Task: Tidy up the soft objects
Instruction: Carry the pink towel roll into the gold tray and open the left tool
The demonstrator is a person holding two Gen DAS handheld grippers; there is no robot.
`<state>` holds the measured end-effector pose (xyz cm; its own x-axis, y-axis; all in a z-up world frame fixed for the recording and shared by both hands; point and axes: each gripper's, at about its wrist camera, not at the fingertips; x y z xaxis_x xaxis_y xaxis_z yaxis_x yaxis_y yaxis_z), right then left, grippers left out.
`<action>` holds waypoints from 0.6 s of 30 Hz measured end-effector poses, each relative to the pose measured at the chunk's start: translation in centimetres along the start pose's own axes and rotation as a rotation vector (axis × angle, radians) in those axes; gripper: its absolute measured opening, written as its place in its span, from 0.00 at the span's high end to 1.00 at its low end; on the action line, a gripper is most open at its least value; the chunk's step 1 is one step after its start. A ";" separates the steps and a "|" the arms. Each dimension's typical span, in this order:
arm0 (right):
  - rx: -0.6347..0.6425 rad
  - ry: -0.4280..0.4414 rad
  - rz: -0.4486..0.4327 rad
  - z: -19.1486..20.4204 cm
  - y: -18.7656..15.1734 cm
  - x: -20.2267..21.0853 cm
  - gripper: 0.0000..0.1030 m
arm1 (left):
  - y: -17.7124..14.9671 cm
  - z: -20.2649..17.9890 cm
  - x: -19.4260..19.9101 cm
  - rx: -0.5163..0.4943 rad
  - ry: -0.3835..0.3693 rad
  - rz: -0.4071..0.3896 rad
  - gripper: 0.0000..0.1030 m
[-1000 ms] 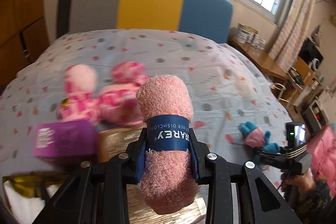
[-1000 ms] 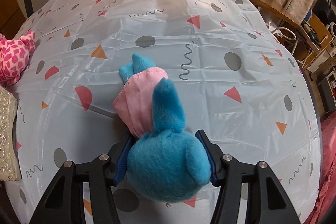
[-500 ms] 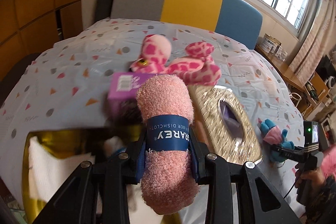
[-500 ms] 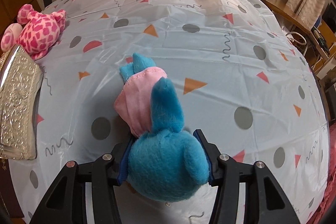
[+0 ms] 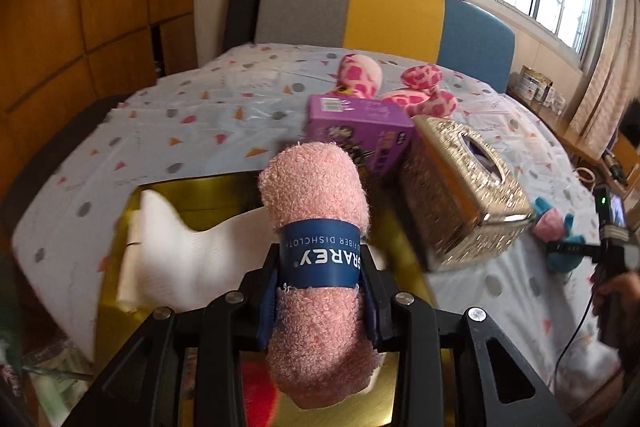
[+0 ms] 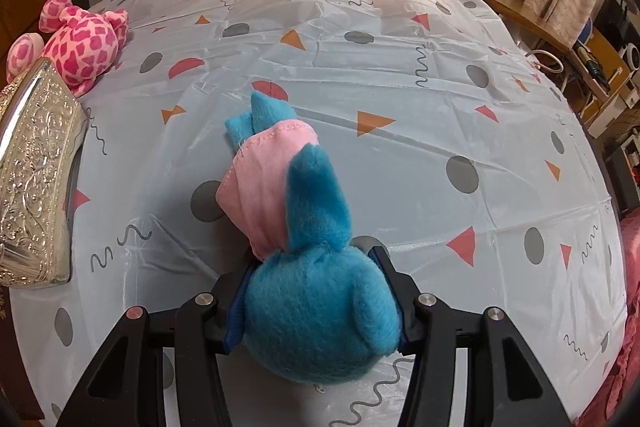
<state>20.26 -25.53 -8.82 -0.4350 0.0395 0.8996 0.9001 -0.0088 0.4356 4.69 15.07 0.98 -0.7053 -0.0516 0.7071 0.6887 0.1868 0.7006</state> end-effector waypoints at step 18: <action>-0.077 0.079 -0.080 5.4 5.2 4.2 0.51 | -4.3 7.3 3.8 0.048 0.090 -0.034 0.66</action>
<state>23.20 -20.07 -2.98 -0.5088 -0.0360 0.8601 0.8591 -0.0857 0.5046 -2.15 21.26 -0.08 -0.7088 -0.1459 0.6902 0.6542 0.2301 0.7205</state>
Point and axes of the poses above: each gripper's, at about its wrist camera, not at the fingertips, and x roughly against the way its jaws point, z to its left, y to its top
